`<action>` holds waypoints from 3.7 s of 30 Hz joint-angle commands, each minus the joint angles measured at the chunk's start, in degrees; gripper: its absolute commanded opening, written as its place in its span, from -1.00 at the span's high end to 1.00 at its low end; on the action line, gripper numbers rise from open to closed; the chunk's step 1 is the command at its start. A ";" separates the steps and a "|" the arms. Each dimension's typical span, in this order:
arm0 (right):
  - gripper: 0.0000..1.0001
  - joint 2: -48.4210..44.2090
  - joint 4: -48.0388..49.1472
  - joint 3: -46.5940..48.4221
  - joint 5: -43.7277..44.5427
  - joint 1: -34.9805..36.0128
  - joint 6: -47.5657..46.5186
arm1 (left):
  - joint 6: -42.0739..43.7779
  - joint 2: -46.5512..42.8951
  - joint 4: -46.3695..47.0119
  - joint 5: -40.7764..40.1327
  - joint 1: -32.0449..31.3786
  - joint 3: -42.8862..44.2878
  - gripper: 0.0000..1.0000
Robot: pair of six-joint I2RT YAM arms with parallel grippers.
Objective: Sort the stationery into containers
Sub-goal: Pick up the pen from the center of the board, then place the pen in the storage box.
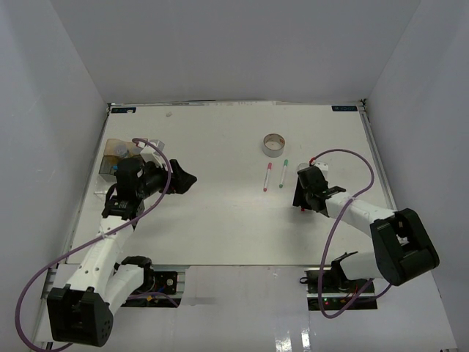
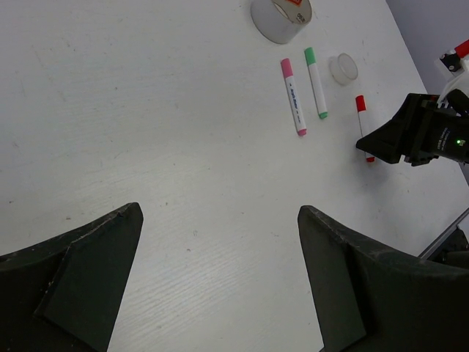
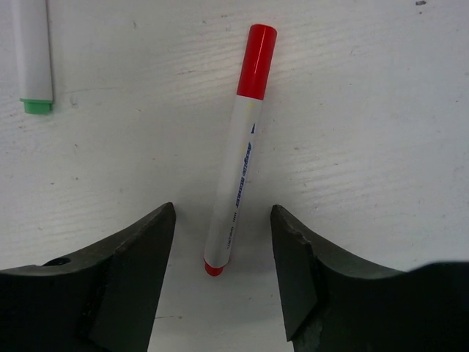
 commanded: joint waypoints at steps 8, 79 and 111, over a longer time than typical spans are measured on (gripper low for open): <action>-0.01 -0.99 3.23 -4.00 0.12 -0.78 3.08 | 0.03 0.48 1.01 2.40 -0.71 0.25 -0.96; 0.50 -13.73 21.34 2.85 -17.45 27.35 -9.05 | -39.78 22.10 9.54 -25.10 -35.43 9.83 0.66; -0.80 -21.20 16.76 -6.81 -6.29 24.54 -14.67 | -35.92 17.00 3.03 -23.35 22.03 11.49 0.71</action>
